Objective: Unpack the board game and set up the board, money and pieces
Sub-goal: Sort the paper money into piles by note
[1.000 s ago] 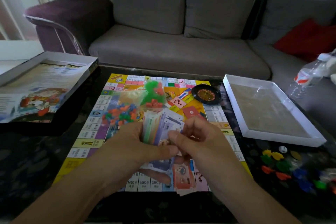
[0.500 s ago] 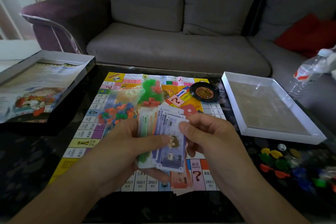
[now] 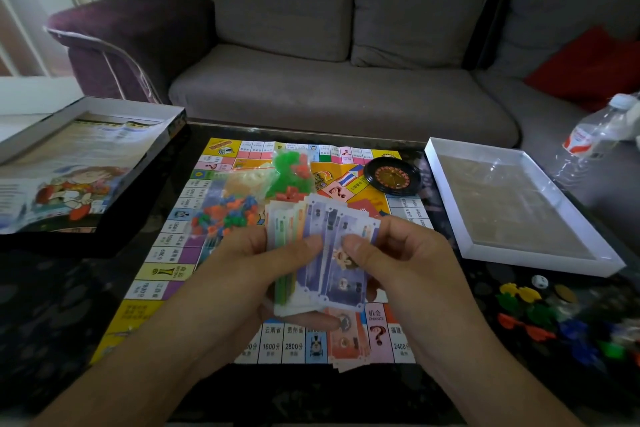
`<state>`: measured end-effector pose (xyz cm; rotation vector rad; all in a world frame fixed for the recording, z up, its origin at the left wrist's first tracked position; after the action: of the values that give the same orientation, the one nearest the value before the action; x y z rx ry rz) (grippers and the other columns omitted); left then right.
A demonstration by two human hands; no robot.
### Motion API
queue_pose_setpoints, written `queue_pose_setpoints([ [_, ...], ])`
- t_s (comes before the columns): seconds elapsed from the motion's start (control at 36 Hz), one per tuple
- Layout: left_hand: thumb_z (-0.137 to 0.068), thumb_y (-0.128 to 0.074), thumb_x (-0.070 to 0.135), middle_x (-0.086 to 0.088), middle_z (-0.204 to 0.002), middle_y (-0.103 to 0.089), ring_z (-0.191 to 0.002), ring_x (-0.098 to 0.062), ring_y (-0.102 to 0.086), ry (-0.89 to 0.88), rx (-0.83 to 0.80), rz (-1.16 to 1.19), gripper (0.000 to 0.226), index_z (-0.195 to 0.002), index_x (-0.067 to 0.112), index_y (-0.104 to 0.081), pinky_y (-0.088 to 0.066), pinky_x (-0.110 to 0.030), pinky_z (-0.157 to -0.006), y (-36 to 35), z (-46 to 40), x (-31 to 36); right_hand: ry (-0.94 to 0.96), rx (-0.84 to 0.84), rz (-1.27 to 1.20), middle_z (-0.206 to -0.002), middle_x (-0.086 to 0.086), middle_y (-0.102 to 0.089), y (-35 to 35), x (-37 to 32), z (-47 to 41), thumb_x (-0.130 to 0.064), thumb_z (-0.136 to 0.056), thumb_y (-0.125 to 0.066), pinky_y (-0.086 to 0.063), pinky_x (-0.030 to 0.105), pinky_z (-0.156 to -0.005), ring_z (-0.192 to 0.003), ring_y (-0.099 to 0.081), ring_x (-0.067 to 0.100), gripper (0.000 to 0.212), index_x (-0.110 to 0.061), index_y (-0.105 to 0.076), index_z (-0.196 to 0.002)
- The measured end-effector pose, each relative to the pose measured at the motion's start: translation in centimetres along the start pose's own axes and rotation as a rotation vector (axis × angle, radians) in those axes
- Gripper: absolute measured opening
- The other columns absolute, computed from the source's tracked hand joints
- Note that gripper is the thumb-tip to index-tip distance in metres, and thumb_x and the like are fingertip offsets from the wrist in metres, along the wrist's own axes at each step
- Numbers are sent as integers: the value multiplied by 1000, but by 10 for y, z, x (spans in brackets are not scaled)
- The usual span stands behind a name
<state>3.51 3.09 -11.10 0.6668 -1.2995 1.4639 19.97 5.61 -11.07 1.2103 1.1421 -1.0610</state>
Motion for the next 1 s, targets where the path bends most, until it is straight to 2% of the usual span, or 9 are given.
queue_pose_setpoints([
  [0.11,-85,-67,4,-21,-106,-78,-91,-44,-77,-46,18,-28,31,-116,7,-72,-61,-65,-67,0,0,4,11,-13,-44,-89,14,-77,-5,-3,1,-22,-95,-75,-63,50,-69,-88,-69,50,9,-22,-79,-87],
  [0.17,-84,-68,3,-20,-104,-78,-88,-44,-77,-58,38,-34,33,-117,7,-72,-62,-61,-64,1,0,4,10,-28,-77,-93,9,-79,-8,-5,3,-21,-96,-73,-62,63,-79,-90,-73,46,11,-26,-82,-93],
  [0.22,-79,-71,4,-20,-101,-79,-83,-43,-77,-75,64,-44,35,-114,3,-72,-64,-55,-57,3,0,5,11,-26,-77,-94,7,-81,-9,-6,4,-19,-97,-72,-60,66,-80,-89,-75,42,14,-27,-83,-97],
  [0.33,-70,-77,4,-19,-98,-79,-80,-41,-78,-120,137,-67,39,-109,3,-74,-62,-49,-49,9,-2,7,8,-29,-79,-95,5,-81,-8,-8,4,-19,-98,-69,-61,66,-80,-87,-78,36,16,-27,-83,-97],
  [0.47,-72,-80,7,-15,-100,-80,-84,-38,-79,-128,145,-110,33,-106,11,-79,-64,-46,-52,9,-1,7,0,-53,-94,-95,4,-81,-10,-7,5,-17,-97,-70,-62,63,-81,-87,-79,29,14,-22,-82,-100],
  [0.61,-74,-74,12,-19,-97,-79,-81,-40,-78,-97,128,-2,27,-100,8,-76,-61,-61,-59,7,1,8,-7,-22,-43,-91,10,-79,-4,-3,3,-20,-96,-71,-64,55,-83,-87,-78,31,11,-12,-79,-96],
  [0.69,-72,-74,8,-21,-98,-79,-80,-41,-78,-114,143,-10,30,-101,6,-76,-62,-61,-58,9,1,8,-23,-15,-74,-92,4,-81,-3,-2,2,-17,-98,-70,-64,42,-77,-86,-79,23,11,-19,-81,-97],
  [0.89,-65,-81,12,-16,-92,-80,-72,-37,-78,-181,179,-80,22,-83,24,-83,-63,-46,-51,11,-2,10,-16,-73,-84,-98,1,-82,-11,-5,5,-13,-100,-66,-65,46,-80,-89,-80,24,18,-22,-81,-106],
  [1.0,-72,-77,15,-19,-95,-79,-75,-39,-77,-154,141,-53,15,-86,18,-82,-64,-53,-54,11,-2,9,-27,-45,-31,-98,5,-81,-6,1,2,-19,-100,-68,-62,52,-89,-93,-78,28,13,-20,-81,-102],
])
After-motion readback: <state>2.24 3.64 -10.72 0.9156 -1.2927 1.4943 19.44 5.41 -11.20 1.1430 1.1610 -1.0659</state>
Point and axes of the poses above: each hand's wrist, its own z-axis away from the middle knuckle, its own y-axis out of the back of the hand, x = y × z, the point moved 8 cm from there along -z, towards the middle knuckle
